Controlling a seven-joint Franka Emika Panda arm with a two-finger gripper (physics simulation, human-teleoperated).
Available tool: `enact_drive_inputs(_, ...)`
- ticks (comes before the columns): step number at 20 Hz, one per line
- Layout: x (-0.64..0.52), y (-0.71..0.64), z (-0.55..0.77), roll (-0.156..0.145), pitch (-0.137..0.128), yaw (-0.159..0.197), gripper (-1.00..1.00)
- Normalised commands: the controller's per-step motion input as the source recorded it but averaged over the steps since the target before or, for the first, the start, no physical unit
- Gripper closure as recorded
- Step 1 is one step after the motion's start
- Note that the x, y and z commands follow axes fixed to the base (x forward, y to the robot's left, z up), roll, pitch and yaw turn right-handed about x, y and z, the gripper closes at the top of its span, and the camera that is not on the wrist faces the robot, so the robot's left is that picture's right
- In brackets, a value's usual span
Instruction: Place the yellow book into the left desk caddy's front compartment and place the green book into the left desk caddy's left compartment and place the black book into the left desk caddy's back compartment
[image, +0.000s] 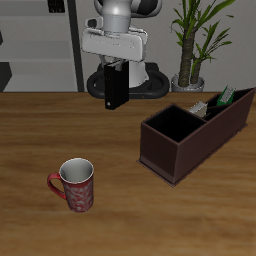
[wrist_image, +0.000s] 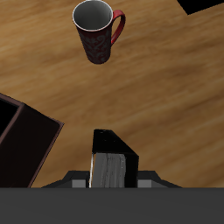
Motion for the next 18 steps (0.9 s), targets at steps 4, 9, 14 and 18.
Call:
enact_drive_inputs(4, -0.44, 0.28, 0.12, 0.041, -0.055, -0.054, 1.00)
enact_drive_inputs(9, -0.20, 0.19, -0.03, 0.037, -0.004, -0.042, 1.00)
enact_drive_inputs(14, -0.21, 0.26, -0.14, 0.041, 0.018, -0.020, 1.00)
enact_drive_inputs(18, -0.17, 0.25, -0.11, 0.015, 0.015, -0.033, 1.00)
